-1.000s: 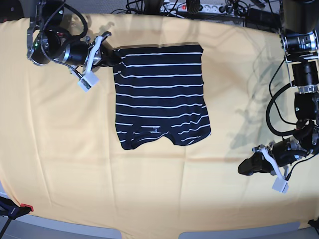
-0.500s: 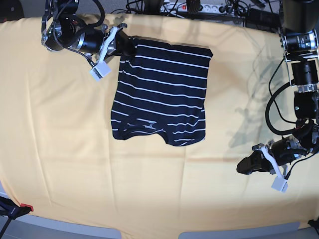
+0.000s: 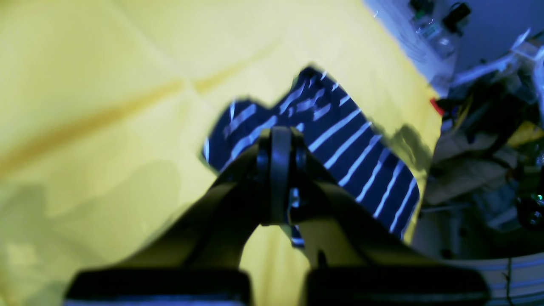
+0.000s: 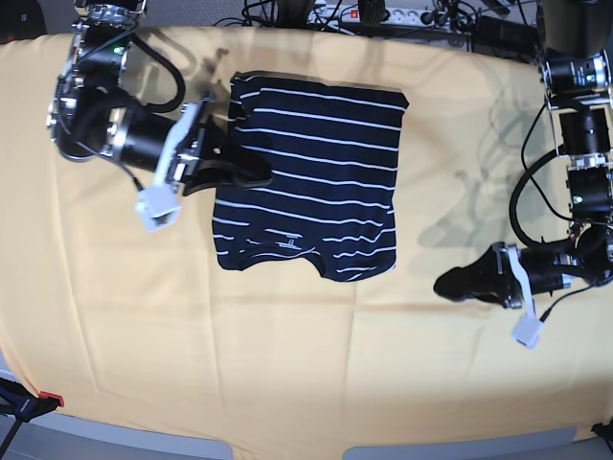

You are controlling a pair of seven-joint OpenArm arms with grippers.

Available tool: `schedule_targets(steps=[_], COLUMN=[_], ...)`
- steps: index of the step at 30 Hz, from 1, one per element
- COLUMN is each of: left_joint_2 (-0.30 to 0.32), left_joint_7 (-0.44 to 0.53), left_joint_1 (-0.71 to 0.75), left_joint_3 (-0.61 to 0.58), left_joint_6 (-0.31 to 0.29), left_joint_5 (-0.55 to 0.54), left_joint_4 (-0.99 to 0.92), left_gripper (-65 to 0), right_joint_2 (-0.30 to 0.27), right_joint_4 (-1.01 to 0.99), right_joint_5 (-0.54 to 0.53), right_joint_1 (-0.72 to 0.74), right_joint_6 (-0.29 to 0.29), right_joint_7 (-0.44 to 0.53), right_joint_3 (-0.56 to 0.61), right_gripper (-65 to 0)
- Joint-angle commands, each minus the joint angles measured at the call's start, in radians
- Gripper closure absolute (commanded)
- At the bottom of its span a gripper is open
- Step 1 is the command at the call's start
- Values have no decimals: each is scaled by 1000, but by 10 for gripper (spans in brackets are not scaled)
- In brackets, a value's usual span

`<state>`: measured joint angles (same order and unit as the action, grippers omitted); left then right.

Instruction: Fold the T-shirt properly

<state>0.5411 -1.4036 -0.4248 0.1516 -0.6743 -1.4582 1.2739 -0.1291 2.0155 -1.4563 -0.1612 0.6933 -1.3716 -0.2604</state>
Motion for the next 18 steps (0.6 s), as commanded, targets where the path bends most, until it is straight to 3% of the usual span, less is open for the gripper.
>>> schedule_targets(steps=[1, 10, 18], left_joint_2=[16, 43, 114], left_joint_7=[7, 7, 7], left_joint_1=[-10, 99, 313], left_joint_3=[8, 8, 8], left_joint_6=[-3, 6, 61], left_joint_5=[-25, -25, -25], left_joint_4=[16, 68, 384], left_gripper=[0, 0, 0], right_joint_2=[-5, -69, -80], right_joint_4=[31, 200, 338], right_joint_5=[-27, -27, -27], right_joint_1=[15, -125, -327], right_joint_6=[5, 5, 5], right_joint_7=[-3, -25, -25], right_joint_3=[-36, -293, -460], right_gripper=[0, 0, 0])
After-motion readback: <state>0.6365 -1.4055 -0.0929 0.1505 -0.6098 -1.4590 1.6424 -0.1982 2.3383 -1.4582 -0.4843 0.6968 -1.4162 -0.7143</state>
